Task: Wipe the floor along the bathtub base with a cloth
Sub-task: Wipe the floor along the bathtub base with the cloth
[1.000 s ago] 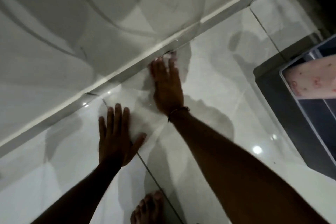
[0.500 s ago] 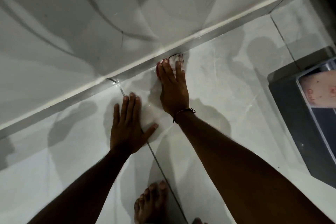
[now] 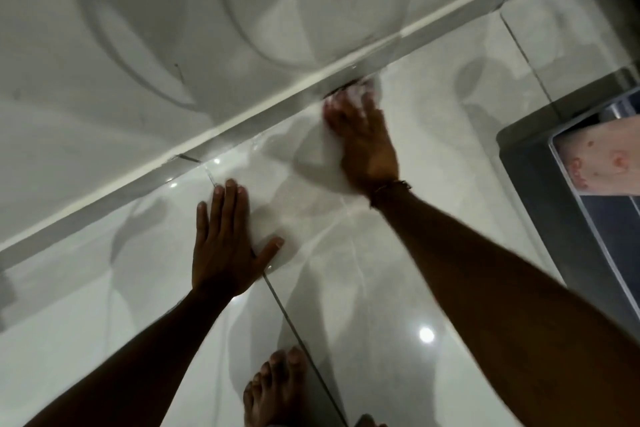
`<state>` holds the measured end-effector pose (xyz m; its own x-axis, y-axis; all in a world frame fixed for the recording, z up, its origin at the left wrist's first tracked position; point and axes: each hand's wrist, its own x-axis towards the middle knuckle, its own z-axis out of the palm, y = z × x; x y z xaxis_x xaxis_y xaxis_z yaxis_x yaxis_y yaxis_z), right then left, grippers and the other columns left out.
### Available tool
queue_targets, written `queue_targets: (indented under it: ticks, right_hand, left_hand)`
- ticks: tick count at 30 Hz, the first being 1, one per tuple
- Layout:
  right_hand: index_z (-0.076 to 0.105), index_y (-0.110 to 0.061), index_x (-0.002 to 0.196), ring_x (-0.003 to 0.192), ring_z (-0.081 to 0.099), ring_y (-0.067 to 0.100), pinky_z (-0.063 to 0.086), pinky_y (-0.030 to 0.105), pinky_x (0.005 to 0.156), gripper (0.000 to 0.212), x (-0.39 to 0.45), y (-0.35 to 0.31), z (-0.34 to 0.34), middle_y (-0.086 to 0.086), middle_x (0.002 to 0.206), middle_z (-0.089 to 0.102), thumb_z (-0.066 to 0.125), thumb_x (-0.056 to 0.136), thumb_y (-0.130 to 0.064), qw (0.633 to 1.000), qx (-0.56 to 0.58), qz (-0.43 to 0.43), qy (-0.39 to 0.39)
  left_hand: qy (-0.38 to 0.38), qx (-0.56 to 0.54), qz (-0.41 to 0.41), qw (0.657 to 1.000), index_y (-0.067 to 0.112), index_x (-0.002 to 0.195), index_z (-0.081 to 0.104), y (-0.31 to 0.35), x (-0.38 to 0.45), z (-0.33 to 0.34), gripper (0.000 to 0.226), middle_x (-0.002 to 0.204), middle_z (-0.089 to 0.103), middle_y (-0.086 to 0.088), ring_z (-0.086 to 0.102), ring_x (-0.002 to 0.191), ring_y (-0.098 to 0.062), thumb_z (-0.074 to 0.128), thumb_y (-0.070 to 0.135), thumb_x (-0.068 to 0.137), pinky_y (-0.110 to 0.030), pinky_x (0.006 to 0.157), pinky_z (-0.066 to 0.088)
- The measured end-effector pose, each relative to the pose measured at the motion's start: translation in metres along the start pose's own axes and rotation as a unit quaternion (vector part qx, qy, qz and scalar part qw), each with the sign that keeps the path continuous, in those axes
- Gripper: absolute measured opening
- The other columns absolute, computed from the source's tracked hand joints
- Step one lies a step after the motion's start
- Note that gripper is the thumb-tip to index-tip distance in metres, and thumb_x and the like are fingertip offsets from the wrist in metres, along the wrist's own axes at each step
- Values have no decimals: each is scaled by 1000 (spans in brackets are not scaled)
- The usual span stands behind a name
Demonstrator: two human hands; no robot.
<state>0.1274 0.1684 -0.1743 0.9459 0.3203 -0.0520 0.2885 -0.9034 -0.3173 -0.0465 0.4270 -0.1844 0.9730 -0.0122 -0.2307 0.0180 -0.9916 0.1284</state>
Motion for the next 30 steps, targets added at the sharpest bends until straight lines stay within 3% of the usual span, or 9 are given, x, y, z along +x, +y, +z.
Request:
queue_targets:
  ticks: [2,6,9,14,17,19,21,27,30]
  right_hand:
    - [38,-26,161,163,14,41,20,54,129,65,12,43,-20,2,174,28,37,99,-8,998,-15,62,23]
    - [34,-16,158,163,16,36,-6,46,136,76,48,120,-56,9,171,27,32,85,6,982,-110,151,31]
    - [41,-2,145,153,33,38,4,57,135,65,74,159,-75,20,156,41,29,82,4,971,-114,204,48]
    - [36,-2,152,156,28,40,4,55,136,58,92,183,-83,22,164,34,25,97,-17,964,-89,247,37]
    - [56,0,129,145,45,38,19,54,133,53,78,144,-74,24,144,54,24,88,-8,972,-29,220,78]
    - [57,-6,143,155,36,37,16,49,135,55,56,104,-57,19,158,49,36,93,3,982,9,171,81]
    - [43,-13,158,162,21,40,15,48,134,62,35,57,-39,13,171,33,45,98,2,990,51,125,43]
    - [42,-18,159,162,16,41,24,55,132,70,-2,-98,13,7,170,35,46,95,10,981,164,105,24]
    - [40,-17,160,163,14,39,24,57,131,61,-16,-144,30,6,170,36,50,101,-1,980,190,55,-14]
  left_hand:
    - [-6,4,-3,1000,4,170,11,0,-1,2,112,180,5,-16,0,167,-32,36,83,94,-53,135,0]
    - [-13,11,-12,1000,7,170,8,0,-1,6,112,180,1,-12,-4,168,-29,35,84,93,-51,135,-1]
    - [-23,9,-14,1000,14,171,-4,-1,-1,6,113,180,-8,-7,-9,167,-25,36,84,92,-47,134,-9]
    - [-26,-2,-24,999,14,171,-2,-1,2,5,112,181,-7,-6,-11,167,-23,37,84,92,-45,133,-11]
    - [-23,-1,-16,1000,17,171,-7,0,2,5,113,180,-9,-5,-10,167,-24,35,86,92,-45,134,-10]
    - [-23,2,-11,1000,17,170,-8,-1,2,5,113,180,-12,-4,-9,167,-26,36,86,92,-46,134,-9]
    - [-25,5,-9,1000,13,171,-1,0,2,4,113,180,-10,-6,-7,167,-27,35,86,92,-48,134,-7]
    - [-29,10,6,1000,7,171,6,-2,1,2,112,180,-1,-13,-3,167,-31,31,86,94,-55,134,2]
    - [-34,18,16,999,6,170,5,-4,1,1,110,178,-1,-16,-2,167,-34,30,84,96,-59,133,6]
